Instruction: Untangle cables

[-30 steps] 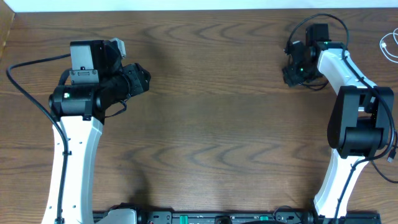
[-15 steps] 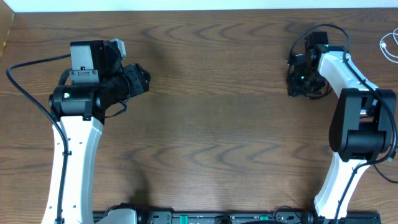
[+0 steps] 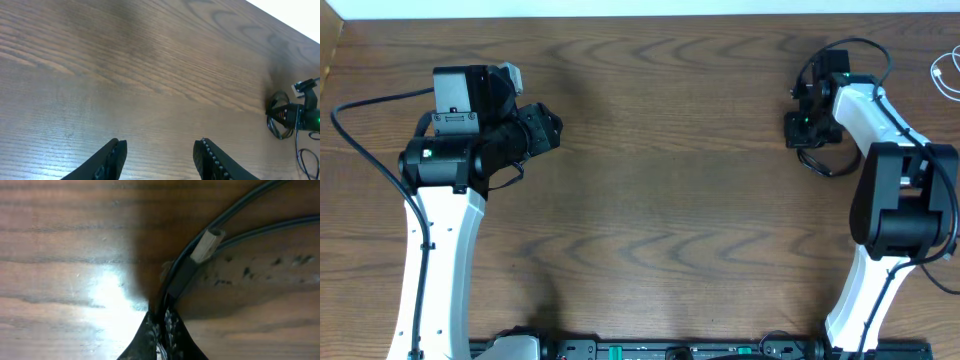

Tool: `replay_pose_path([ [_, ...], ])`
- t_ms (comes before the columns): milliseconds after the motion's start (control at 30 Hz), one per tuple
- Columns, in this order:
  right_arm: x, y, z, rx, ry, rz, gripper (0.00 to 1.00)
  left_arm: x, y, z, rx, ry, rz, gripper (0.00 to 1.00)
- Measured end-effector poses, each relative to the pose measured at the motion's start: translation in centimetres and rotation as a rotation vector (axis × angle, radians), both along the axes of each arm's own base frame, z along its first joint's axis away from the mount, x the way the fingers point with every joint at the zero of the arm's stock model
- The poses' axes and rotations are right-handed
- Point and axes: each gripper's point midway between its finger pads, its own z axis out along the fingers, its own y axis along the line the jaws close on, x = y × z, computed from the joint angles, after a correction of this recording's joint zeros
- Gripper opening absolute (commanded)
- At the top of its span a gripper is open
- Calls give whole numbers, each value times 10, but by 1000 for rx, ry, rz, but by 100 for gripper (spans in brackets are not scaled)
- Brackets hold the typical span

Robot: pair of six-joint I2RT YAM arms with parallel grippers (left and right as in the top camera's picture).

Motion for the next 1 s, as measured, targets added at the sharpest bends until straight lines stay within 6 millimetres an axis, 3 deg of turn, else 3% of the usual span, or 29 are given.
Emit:
replay_pose_path([
  [100,-8,4,10,28,67,-11,1,0,0,0,0,1,0,48],
  [167,-4,9,28,60,70,-13,1,0,0,0,0,1,0,48],
  [300,21,11,79,134,-29,-26,1,0,0,0,0,2,0,48],
  [400,32,-7,131,176,-141,-81,1,0,0,0,0,2,0,48],
  [533,32,-64,200,173,-311,-225,1,0,0,0,0,1,0,48],
  [767,-15,-203,293,61,-590,-593,1,2,0,1,0,-10,0,48],
  [867,-40,-245,324,4,-679,-700,1,3,0,3,0,-18,0,48],
  [1000,-72,-286,363,-90,-775,-828,1,5,0,3,0,-24,0,48],
])
